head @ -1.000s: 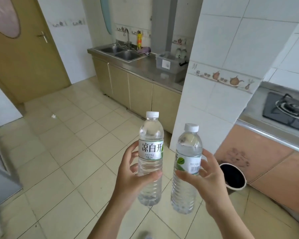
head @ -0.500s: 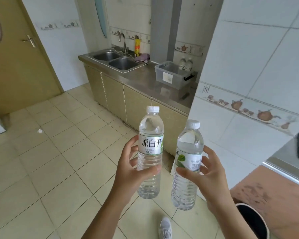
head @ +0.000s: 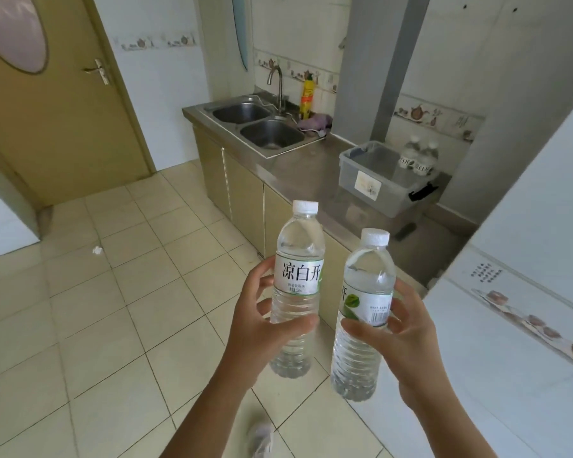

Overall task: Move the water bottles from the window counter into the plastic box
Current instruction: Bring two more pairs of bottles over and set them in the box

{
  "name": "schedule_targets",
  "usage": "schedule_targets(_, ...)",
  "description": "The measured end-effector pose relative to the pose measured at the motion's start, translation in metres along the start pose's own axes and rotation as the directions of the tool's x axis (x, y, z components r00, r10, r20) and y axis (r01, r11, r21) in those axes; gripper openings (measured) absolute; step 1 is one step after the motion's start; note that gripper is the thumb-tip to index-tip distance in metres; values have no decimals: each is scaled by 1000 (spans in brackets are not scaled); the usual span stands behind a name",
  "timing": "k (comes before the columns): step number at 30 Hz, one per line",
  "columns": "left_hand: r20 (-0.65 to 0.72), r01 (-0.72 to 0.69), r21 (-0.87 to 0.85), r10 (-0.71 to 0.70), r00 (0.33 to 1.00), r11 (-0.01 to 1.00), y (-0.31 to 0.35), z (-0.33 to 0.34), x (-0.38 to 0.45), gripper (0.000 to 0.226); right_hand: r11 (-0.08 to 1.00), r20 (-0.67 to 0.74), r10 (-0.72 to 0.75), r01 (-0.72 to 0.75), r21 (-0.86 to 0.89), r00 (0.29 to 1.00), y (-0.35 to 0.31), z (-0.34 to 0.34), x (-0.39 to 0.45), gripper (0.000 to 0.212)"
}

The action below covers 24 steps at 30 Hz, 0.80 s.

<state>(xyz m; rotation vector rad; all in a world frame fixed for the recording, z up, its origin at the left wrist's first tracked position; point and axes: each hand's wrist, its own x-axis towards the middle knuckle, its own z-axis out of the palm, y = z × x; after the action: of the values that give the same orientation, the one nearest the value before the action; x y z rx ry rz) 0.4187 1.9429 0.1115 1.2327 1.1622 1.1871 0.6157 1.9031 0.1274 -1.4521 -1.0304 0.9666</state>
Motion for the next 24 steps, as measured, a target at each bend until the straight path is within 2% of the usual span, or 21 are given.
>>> schedule_targets(5,53,9,-18,-8,999,1000,-12,-5,109,89,1000,-61,10,-11,-15,998,1,27,92,74)
schedule_targets(13,263,7,-43,5,965,999,-9,0,272,87,999,-271,21,-31,-31,962,-14,51,208,75)
schedule_targets(17,328,18,-51,-1,945,999,-11,20,332,87,1000,-357,16,-20,-9,934,-20,43,260,76)
schedule_targets(24,400,49,-41,-29,916,998,-21,84,442,85,999,-405,30,-16,38,914,-15,13,373,74)
